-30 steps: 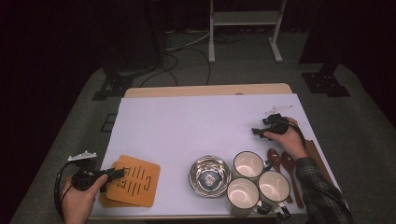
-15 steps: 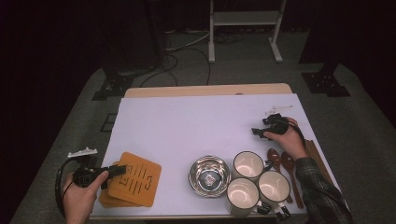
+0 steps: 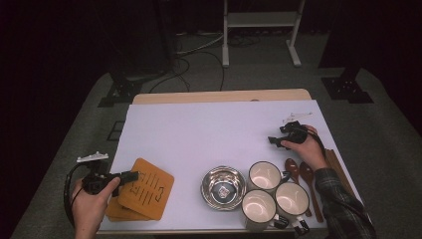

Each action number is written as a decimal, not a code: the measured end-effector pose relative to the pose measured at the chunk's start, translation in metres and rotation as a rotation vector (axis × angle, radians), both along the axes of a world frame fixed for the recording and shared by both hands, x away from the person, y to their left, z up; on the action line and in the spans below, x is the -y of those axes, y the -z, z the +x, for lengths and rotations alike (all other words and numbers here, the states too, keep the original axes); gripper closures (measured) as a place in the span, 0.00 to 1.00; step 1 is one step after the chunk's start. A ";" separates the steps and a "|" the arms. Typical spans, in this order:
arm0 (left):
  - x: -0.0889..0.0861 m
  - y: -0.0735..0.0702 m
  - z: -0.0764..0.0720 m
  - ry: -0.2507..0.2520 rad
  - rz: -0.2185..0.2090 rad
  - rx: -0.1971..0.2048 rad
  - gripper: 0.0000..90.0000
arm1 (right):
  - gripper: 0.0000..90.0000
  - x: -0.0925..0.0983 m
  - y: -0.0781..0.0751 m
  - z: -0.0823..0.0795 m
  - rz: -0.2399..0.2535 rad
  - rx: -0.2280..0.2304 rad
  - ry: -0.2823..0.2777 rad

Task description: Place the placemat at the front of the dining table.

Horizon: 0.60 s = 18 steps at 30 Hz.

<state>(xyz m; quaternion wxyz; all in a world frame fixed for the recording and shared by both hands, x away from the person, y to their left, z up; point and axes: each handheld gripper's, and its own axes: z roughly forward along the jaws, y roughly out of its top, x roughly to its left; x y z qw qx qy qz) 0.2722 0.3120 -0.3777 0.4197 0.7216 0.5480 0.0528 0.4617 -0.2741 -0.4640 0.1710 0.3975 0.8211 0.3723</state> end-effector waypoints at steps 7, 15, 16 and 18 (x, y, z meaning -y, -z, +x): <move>0.004 -0.003 0.001 0.008 -0.014 0.006 0.87 | 0.28 0.000 0.000 0.000 0.001 0.000 0.000; 0.010 -0.008 0.003 0.023 -0.022 0.013 0.89 | 0.28 0.000 0.000 0.000 0.000 0.000 0.000; 0.012 -0.008 0.003 0.026 -0.023 0.015 0.90 | 0.28 0.000 0.000 0.000 0.000 0.000 0.000; 0.014 -0.010 0.004 0.030 -0.026 0.014 0.90 | 0.28 0.000 0.000 0.000 0.001 0.000 0.000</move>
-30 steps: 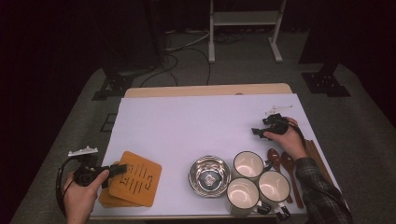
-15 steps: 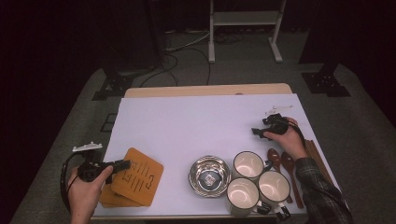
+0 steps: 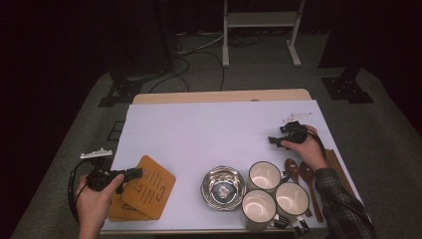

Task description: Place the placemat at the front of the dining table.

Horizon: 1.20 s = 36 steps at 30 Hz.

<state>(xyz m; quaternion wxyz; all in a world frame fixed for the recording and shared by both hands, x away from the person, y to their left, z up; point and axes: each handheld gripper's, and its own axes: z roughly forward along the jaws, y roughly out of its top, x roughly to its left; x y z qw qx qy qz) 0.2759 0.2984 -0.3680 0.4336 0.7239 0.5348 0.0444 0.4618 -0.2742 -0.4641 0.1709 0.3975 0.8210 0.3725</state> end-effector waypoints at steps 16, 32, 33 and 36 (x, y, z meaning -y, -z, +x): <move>0.019 -0.008 0.002 0.045 -0.011 0.001 0.95 | 0.28 0.000 0.000 0.000 0.000 0.000 0.000; 0.031 -0.012 0.004 0.065 -0.010 0.004 0.96 | 0.28 0.000 0.000 0.000 0.001 0.000 0.000; 0.031 -0.012 0.004 0.063 -0.009 0.007 0.96 | 0.28 0.000 0.000 0.000 0.001 -0.001 0.000; 0.032 -0.013 0.005 0.059 -0.008 0.007 0.96 | 0.28 0.000 0.000 0.000 0.001 -0.001 0.000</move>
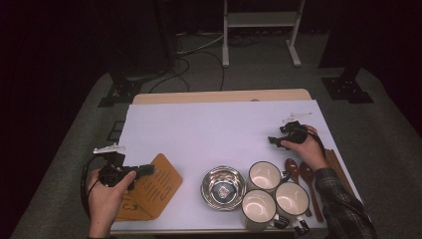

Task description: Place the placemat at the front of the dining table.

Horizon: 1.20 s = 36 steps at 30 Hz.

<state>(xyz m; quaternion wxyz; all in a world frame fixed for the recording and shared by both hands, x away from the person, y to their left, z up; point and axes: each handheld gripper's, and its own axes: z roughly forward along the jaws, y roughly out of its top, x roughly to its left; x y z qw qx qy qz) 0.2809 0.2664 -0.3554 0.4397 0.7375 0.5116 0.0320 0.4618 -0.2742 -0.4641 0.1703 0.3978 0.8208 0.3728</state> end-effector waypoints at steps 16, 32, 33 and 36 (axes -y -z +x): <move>0.007 -0.005 0.002 0.010 -0.015 0.016 0.96 | 0.28 0.000 0.000 0.000 -0.001 0.001 0.000; 0.016 -0.010 0.010 0.010 -0.019 0.038 0.96 | 0.28 0.000 0.000 0.000 -0.001 0.001 0.001; 0.016 -0.011 0.011 0.011 -0.016 0.040 0.96 | 0.28 0.000 0.000 0.000 -0.001 0.001 0.000; 0.018 -0.012 0.014 0.014 -0.023 0.045 0.96 | 0.28 0.000 0.000 0.000 -0.001 0.001 0.001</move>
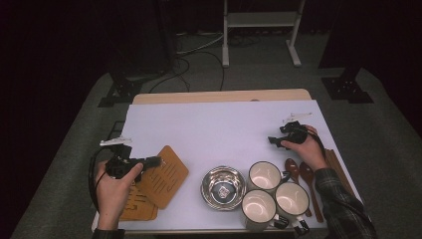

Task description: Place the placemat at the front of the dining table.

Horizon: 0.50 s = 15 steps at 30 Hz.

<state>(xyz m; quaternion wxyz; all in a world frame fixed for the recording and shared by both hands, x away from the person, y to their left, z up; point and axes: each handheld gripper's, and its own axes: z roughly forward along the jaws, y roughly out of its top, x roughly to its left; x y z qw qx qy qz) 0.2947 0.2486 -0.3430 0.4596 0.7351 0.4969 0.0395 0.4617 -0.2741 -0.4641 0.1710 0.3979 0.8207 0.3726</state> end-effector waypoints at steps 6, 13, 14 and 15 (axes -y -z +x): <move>0.003 -0.003 0.006 0.000 -0.002 0.009 0.96 | 0.28 0.000 0.000 0.000 -0.001 0.000 0.000; 0.007 -0.005 0.014 0.003 -0.006 0.020 0.96 | 0.28 0.000 0.000 0.000 0.000 0.000 -0.001; 0.008 -0.006 0.014 0.003 -0.006 0.020 0.96 | 0.28 0.000 0.000 0.000 0.000 0.001 -0.001; 0.009 -0.006 0.016 0.005 -0.004 0.021 0.96 | 0.28 0.000 0.000 0.000 0.000 0.001 -0.001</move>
